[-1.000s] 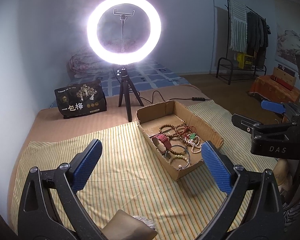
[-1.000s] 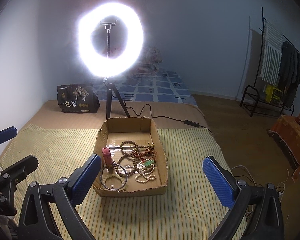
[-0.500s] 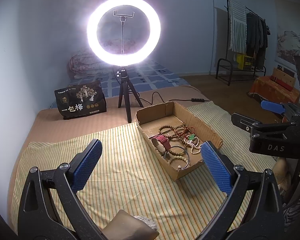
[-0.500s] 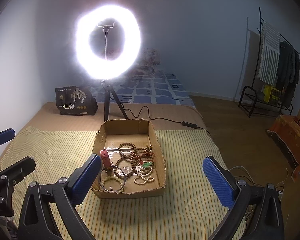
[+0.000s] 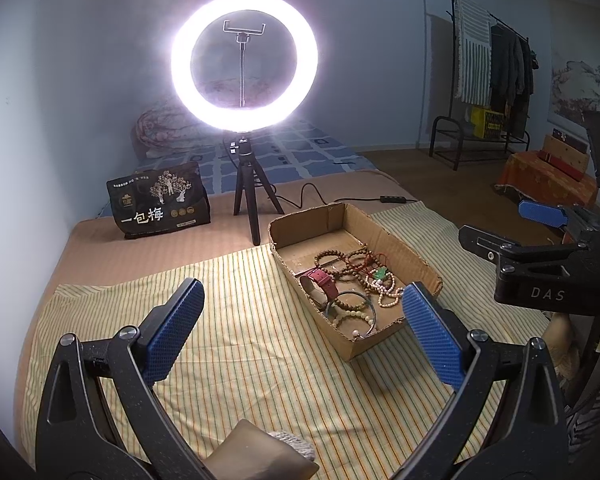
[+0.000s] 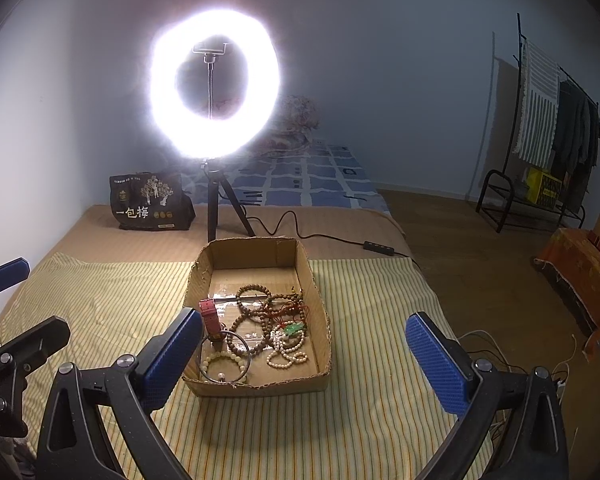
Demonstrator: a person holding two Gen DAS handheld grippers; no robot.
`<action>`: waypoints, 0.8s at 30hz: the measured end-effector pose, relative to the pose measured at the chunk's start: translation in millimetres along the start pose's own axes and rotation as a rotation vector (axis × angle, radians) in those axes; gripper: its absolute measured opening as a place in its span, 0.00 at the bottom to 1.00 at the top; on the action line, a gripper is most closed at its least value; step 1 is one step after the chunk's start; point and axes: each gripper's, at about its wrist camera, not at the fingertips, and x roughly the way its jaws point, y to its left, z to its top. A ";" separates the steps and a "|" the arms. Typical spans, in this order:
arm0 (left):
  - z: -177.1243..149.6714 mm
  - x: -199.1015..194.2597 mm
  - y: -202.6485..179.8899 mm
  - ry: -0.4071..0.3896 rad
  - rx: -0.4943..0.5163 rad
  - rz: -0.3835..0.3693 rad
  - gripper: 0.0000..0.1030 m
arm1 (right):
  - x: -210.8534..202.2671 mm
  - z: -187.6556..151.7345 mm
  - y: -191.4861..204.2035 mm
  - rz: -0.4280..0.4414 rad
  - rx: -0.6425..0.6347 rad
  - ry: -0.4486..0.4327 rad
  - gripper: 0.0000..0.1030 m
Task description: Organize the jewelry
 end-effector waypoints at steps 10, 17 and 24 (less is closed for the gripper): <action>-0.4 0.4 0.4 0.001 -0.001 0.000 0.98 | 0.0 -1.2 -0.2 0.000 0.001 0.002 1.00; -0.2 0.1 -1.0 0.000 -0.001 -0.001 0.98 | 0.2 -2.8 0.6 0.001 0.006 0.009 1.00; -0.4 0.3 -1.4 0.001 -0.001 -0.001 0.98 | 0.4 -2.9 0.6 0.001 0.006 0.010 1.00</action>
